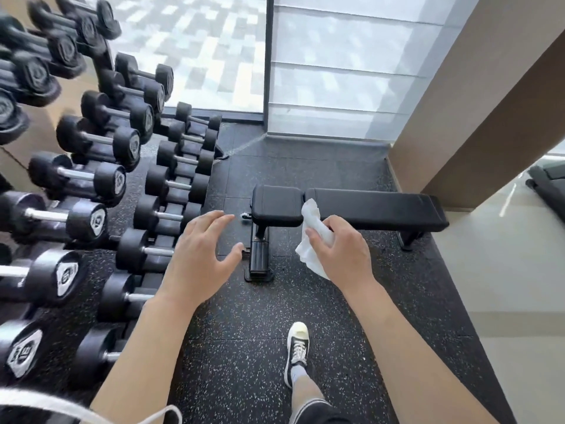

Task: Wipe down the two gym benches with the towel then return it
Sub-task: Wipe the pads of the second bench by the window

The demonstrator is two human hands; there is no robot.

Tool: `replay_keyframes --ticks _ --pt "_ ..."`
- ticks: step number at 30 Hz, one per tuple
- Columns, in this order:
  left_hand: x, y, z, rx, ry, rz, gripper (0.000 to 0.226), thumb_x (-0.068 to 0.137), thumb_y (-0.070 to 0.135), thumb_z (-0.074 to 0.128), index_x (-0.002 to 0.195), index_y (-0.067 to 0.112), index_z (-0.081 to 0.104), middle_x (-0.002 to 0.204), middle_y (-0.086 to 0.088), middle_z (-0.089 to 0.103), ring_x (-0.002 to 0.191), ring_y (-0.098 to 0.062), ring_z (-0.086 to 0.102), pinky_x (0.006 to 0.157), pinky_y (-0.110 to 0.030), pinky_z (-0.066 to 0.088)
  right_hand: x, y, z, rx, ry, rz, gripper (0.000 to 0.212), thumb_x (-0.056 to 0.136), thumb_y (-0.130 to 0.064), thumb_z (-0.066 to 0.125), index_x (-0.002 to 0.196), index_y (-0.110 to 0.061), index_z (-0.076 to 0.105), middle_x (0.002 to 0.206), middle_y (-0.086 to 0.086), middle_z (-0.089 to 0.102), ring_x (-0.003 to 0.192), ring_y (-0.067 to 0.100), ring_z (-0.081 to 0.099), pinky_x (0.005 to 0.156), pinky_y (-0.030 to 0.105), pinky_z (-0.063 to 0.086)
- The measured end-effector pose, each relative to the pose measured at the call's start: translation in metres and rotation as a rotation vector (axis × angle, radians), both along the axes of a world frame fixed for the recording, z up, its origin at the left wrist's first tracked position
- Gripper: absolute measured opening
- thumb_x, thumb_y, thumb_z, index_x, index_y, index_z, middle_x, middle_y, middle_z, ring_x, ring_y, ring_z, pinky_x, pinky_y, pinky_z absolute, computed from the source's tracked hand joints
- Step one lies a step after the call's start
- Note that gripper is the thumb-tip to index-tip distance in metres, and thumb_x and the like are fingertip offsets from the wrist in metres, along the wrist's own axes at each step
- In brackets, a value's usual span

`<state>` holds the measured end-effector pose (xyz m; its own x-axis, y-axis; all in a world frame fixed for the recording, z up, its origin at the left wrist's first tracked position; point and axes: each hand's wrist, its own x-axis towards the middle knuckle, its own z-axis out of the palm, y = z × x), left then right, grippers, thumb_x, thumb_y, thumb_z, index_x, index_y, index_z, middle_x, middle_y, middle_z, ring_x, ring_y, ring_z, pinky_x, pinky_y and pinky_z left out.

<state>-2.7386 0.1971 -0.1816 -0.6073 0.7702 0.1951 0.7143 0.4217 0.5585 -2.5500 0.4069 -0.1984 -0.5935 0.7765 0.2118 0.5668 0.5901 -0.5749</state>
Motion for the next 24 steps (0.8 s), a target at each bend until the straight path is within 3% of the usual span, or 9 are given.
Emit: replay_keyframes --ticks 6,8,16,24 --pt "-0.042 0.082 0.001 -0.016 0.014 0.022 0.057 0.096 0.038 0.067 0.148 0.015 0.056 0.151 -0.003 0.052 0.144 -0.021 0.041 0.123 -0.041 0.032 -0.052 0.087 -0.010 -0.030 0.029 0.026 0.031 0.098 -0.050 0.063 0.083 -0.024 0.055 0.070 -0.009 0.058 0.063 0.010 0.055 0.055 0.026 0.037" --pt "-0.056 0.115 0.002 -0.040 0.025 0.018 0.057 0.096 0.035 0.070 0.148 0.014 0.056 0.151 -0.004 0.052 0.144 -0.021 0.041 0.123 -0.038 0.030 -0.067 0.119 -0.012 -0.035 0.038 0.034 0.030 0.097 -0.049 0.063 0.083 -0.023 0.055 0.070 -0.009 0.058 0.063 0.010 0.055 0.055 0.023 0.037" --pt "-0.109 0.205 0.008 -0.063 0.009 0.070 0.058 0.095 0.033 0.071 0.149 0.016 0.056 0.151 -0.001 0.052 0.144 -0.014 0.037 0.121 -0.027 0.023 -0.142 0.228 -0.013 -0.069 0.048 0.091 0.030 0.097 -0.047 0.064 0.083 -0.022 0.057 0.070 -0.009 0.058 0.065 0.015 0.055 0.058 0.032 0.037" --pt "-0.189 0.239 0.006 -0.066 -0.013 0.114 0.057 0.096 0.032 0.072 0.148 0.016 0.057 0.150 0.000 0.053 0.145 -0.018 0.040 0.124 -0.042 0.033 -0.228 0.262 -0.021 -0.120 -0.004 0.170 0.029 0.098 -0.047 0.063 0.083 -0.023 0.055 0.072 -0.008 0.059 0.065 0.013 0.055 0.059 0.032 0.041"
